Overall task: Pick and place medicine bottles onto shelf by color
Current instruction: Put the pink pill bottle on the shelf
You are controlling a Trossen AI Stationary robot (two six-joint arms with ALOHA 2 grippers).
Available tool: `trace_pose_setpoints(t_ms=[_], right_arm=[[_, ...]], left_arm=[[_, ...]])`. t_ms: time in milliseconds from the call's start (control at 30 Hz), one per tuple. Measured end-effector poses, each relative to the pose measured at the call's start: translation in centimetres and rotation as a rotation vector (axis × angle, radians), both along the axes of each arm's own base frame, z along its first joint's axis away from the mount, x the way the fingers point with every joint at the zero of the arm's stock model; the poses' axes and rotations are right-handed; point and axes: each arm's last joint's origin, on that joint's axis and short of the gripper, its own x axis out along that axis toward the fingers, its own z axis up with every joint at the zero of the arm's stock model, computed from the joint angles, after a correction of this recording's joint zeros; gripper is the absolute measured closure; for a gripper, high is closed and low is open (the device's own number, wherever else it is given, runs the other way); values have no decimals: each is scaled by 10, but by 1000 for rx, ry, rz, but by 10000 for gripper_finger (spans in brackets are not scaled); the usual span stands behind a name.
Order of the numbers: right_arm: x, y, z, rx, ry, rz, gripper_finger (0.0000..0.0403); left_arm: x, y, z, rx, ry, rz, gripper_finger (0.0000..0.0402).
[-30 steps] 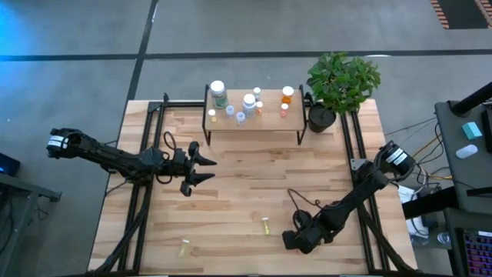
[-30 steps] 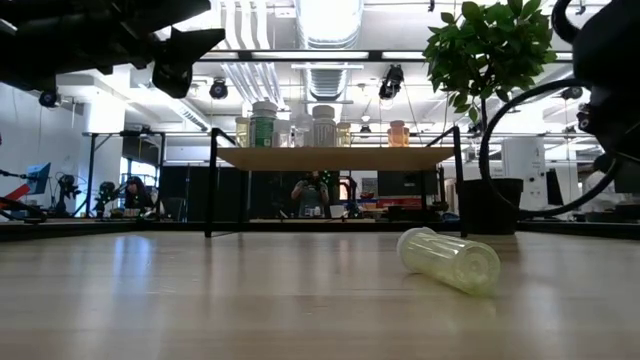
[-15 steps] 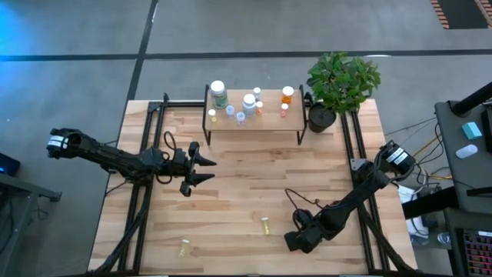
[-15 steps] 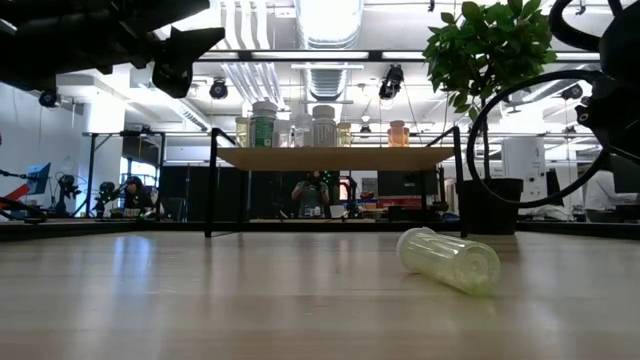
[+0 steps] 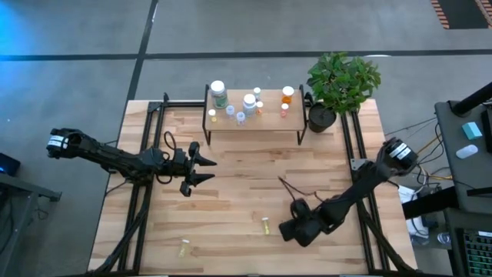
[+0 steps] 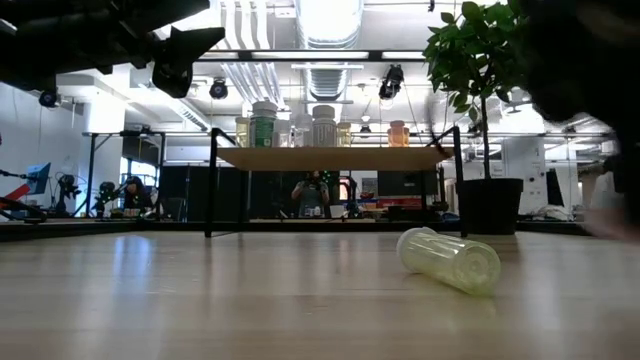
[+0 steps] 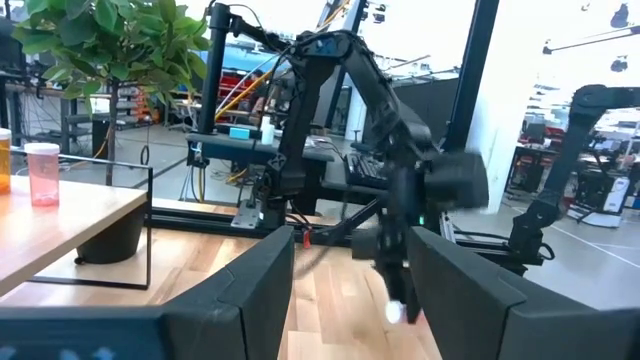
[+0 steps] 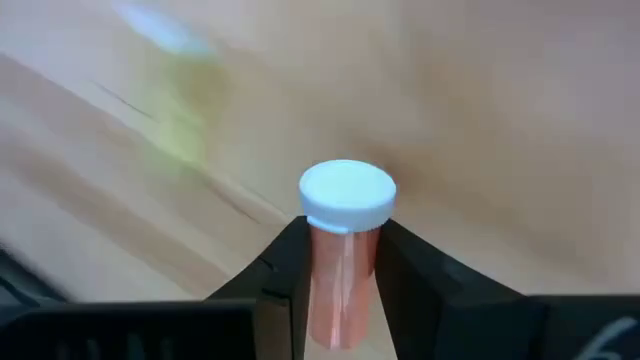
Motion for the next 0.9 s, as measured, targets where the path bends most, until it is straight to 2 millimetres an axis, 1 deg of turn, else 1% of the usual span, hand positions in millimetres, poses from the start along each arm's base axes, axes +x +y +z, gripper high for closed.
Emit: trace_pose_setpoints(t_ms=[100,267,367,467,567,633,767,900], right_arm=[[7,-11,28,-163,-169,16,318],[14,-32,69,-583,-360,73,318],[19,-47,89,-820,-403,87,318],[26,-64,101,-1030,-356,140,318],[32,-86,111,-1192,-290,112,319],[35,-101,112,-1252,-247,67,319],[37,-132,102,-1284,-151,7,319],[30,-153,94,-1300,-121,-63,319]], left_arm=[[0,0,0,0,0,0,219],[0,0,0,0,0,0,219],[0,0,-1,0,2,0,219],[0,0,-1,0,2,0,219],[0,0,-1,1,2,0,219],[0,0,-1,3,4,0,219],[0,0,-1,5,4,1,219],[0,0,-1,10,4,2,219]])
